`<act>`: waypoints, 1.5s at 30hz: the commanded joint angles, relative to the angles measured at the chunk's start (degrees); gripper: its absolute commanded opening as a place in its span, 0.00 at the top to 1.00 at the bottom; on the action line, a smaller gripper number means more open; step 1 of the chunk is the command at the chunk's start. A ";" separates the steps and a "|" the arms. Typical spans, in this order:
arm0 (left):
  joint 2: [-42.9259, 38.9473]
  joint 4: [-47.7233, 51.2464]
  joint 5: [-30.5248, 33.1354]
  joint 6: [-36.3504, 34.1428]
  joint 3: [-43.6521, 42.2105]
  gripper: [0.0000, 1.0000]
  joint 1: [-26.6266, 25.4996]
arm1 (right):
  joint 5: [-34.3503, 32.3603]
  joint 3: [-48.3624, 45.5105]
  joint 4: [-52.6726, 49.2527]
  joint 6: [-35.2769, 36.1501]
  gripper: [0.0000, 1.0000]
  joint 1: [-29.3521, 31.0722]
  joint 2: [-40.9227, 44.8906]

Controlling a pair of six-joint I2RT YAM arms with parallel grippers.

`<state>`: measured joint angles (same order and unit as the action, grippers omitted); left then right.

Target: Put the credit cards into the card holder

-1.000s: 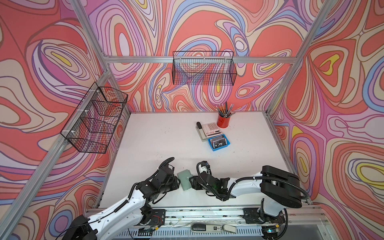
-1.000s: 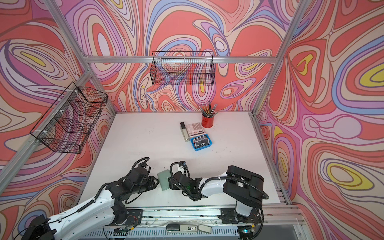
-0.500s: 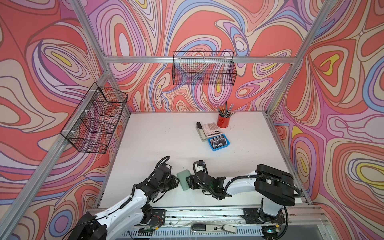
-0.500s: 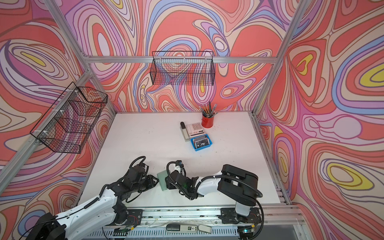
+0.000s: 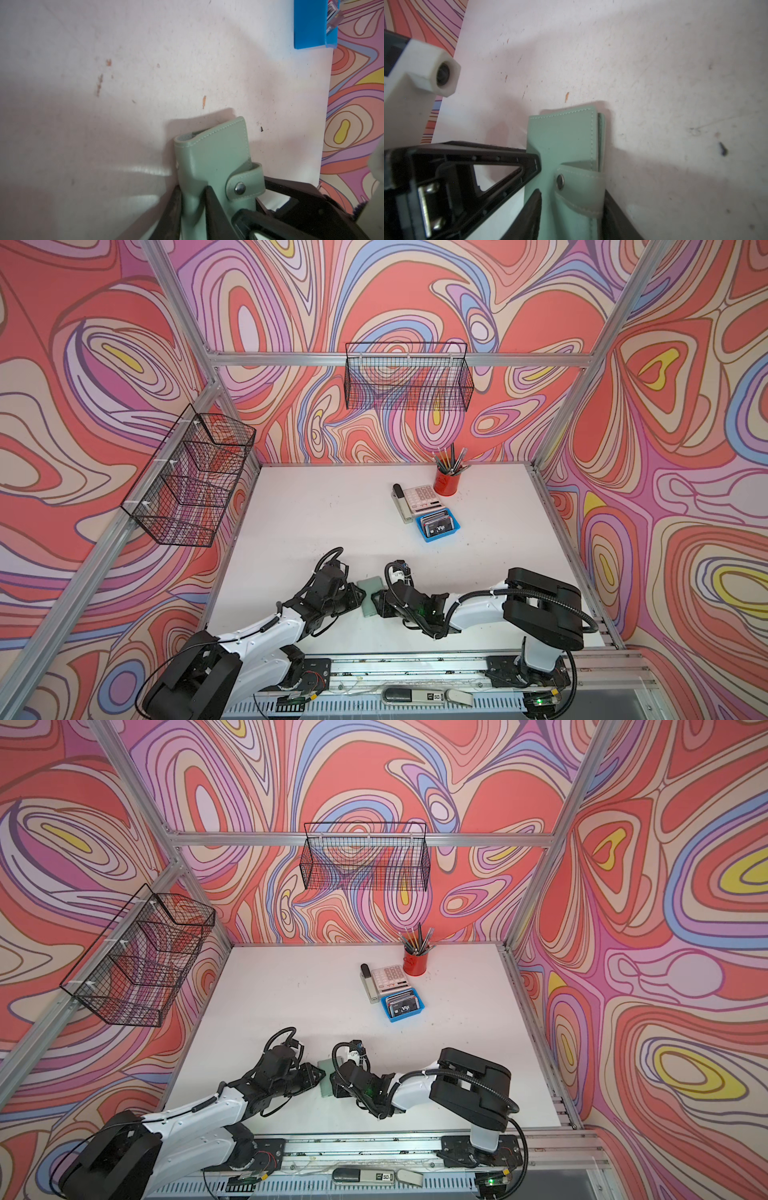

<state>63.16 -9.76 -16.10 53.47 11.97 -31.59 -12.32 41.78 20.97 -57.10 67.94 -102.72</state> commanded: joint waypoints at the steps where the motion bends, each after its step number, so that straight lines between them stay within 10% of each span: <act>1: 2.54 0.45 -3.05 -0.82 -2.23 0.77 -0.40 | 3.94 -0.56 -2.43 -1.27 0.55 0.61 -3.45; 14: -8.30 12.38 1.43 -3.99 2.44 0.76 -0.40 | 1.81 -2.82 2.20 -2.13 1.00 0.04 1.45; 22: -24.02 23.58 10.88 -8.40 16.54 0.51 -0.05 | -3.94 -5.79 3.03 0.96 1.00 -4.51 17.97; 33: -18.33 28.96 21.96 -12.38 34.76 0.51 0.13 | -6.66 -2.12 5.91 12.76 1.00 -12.12 35.42; 45: -20.90 -4.46 0.85 -25.37 14.90 0.51 0.04 | -1.59 -8.90 26.62 15.79 1.00 -13.63 28.64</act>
<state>43.09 -4.10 -9.65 31.77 26.87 -31.66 -16.88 35.70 38.83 -42.52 54.39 -70.83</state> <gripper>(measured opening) 0.508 0.119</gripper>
